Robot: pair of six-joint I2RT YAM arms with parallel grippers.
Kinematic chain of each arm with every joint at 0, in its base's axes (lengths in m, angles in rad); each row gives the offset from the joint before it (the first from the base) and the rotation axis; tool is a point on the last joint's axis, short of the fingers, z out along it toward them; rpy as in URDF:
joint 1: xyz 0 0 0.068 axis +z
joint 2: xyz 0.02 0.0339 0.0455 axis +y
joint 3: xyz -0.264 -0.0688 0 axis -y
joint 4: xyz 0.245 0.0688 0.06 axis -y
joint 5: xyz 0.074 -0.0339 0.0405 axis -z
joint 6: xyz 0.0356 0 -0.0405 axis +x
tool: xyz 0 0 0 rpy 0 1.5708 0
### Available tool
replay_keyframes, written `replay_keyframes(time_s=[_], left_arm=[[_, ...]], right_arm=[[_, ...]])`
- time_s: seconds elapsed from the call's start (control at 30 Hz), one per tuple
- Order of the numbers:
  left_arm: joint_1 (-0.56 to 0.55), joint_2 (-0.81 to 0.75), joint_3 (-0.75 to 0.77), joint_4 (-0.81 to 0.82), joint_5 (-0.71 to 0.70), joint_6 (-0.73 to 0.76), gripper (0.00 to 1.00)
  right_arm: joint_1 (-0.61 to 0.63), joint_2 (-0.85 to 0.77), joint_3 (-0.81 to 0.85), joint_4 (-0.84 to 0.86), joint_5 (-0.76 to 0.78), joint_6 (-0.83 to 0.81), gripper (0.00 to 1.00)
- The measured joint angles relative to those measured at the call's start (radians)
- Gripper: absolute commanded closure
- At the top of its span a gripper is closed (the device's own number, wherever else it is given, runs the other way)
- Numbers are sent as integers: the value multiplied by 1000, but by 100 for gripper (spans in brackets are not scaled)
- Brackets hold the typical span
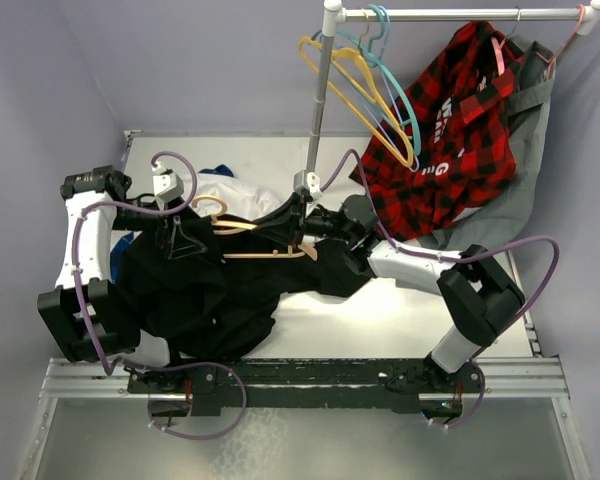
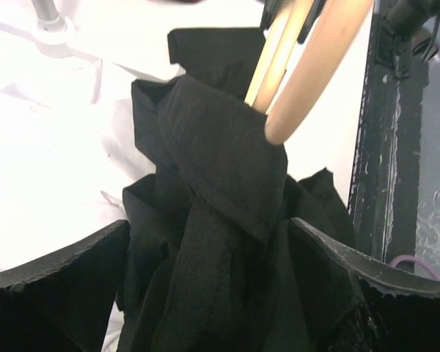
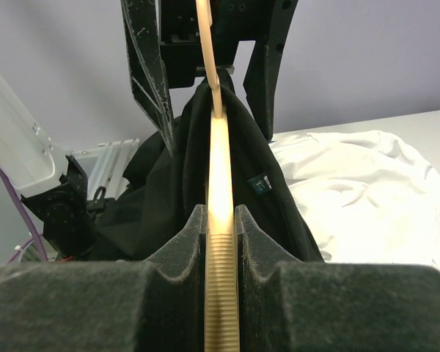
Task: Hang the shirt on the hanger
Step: Hang the shirt on the hanger.
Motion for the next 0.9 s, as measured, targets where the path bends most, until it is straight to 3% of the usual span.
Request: replay_keyframes(time_s=[0.2,0.37,0.43,0.47,0.5,0.53,0.9], left_arm=[[0,-20,-50,1,113,39,15],[0,-19,-114,-2,224,127,29],[0,-5,-117,-5,256,153,46],[0,8,-117,-5,275,169,63],[0,20,-117,-6,286,175,86],[0,34,-117,-10,297,187,100],[-7,71,-112,-2,235,241,100]], right_arm=[[0,9,0,10,-9,2,100],[0,15,0,8,-15,2,100],[0,15,0,8,-15,2,100],[-1,15,0,8,-14,2,100],[-1,15,0,8,-14,2,100],[-1,15,0,6,-12,2,100],[2,18,2,49,1,6,100]])
